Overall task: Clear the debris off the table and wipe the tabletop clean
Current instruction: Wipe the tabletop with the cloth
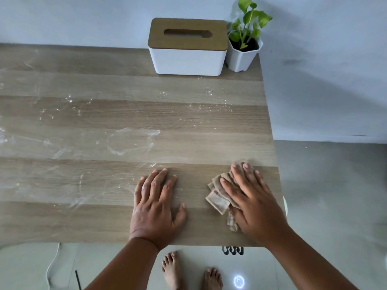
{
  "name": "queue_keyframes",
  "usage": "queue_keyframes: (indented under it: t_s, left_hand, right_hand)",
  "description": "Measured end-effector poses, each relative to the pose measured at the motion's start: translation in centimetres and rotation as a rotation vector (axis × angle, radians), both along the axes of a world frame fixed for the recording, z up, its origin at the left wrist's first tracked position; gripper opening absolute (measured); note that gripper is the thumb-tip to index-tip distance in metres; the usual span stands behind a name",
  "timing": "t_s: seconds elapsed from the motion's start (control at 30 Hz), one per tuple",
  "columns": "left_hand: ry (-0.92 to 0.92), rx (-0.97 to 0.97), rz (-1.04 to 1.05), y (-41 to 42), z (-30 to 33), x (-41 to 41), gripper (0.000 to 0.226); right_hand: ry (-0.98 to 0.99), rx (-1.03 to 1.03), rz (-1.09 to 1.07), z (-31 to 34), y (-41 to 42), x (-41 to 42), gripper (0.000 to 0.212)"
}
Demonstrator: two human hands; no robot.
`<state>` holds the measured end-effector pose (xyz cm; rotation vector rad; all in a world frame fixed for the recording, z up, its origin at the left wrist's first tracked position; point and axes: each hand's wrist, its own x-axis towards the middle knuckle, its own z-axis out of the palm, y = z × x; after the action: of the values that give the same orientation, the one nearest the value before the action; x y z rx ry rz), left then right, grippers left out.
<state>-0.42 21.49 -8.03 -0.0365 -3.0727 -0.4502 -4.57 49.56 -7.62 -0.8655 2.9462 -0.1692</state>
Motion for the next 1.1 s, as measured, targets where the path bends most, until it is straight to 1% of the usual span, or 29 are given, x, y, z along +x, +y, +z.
queue_keyframes:
  t_s: [0.07, 0.13, 0.23, 0.3, 0.37, 0.5, 0.6, 0.67, 0.73, 0.83, 0.9, 1.0, 1.07, 1.1]
  left_hand:
    - [0.002, 0.005, -0.002, 0.0, 0.0, 0.0, 0.073]
    - [0.004, 0.004, -0.002, 0.0, 0.0, 0.0, 0.072]
    - [0.003, 0.004, -0.002, 0.0, 0.0, 0.0, 0.072]
    - [0.007, 0.004, -0.005, 0.1, 0.0, 0.0, 0.072]
    - [0.009, -0.001, -0.006, 0.0, 0.1, 0.1, 0.072]
    - [-0.011, -0.002, -0.002, 0.1, 0.3, 0.0, 0.072]
    - [-0.023, -0.004, -0.003, 0.1, 0.5, 0.0, 0.072]
    - [-0.028, -0.004, -0.002, 0.1, 0.5, 0.0, 0.072]
    - [-0.026, -0.003, -0.001, 0.1, 0.5, 0.0, 0.072]
    - [-0.013, 0.001, -0.002, 0.0, 0.4, 0.0, 0.072]
    - [0.003, 0.003, -0.006, 0.0, 0.2, 0.0, 0.072]
    - [0.023, 0.007, -0.008, -0.1, 0.1, 0.0, 0.072]
    - [0.024, 0.008, -0.007, 0.0, 0.1, -0.1, 0.073]
    - [0.02, 0.008, -0.007, 0.0, 0.2, -0.1, 0.073]
  right_hand:
    - [-0.02, -0.002, -0.094, 0.5, 1.4, -1.5, 0.066]
    - [-0.043, 0.013, -0.221, 0.8, 0.9, -4.0, 0.064]
    - [-0.031, 0.022, -0.455, 0.7, -2.1, -8.8, 0.06]
    - [-0.04, 0.017, -0.567, 0.5, -4.8, -11.9, 0.061]
    - [-0.041, 0.021, -0.54, 0.4, -7.3, -13.8, 0.062]
    - [-0.038, 0.006, -0.261, 0.5, -9.6, -13.9, 0.059]
    - [-0.048, -0.012, -0.089, 0.4, -7.8, -11.4, 0.058]
    - [-0.056, 0.01, -0.019, 0.3, -5.2, -9.3, 0.061]
    - [-0.058, -0.001, -0.058, 0.4, -2.3, -8.0, 0.063]
    - [-0.042, -0.058, -0.27, 0.9, -0.2, -8.7, 0.061]
    - [-0.027, -0.064, -0.407, 0.9, -0.6, -11.0, 0.057]
    - [-0.019, -0.074, -0.547, 1.0, -2.8, -15.8, 0.054]
    - [-0.031, -0.087, -0.586, 1.1, -5.0, -18.7, 0.053]
    - [-0.042, -0.096, -0.573, 1.1, -6.1, -19.8, 0.053]
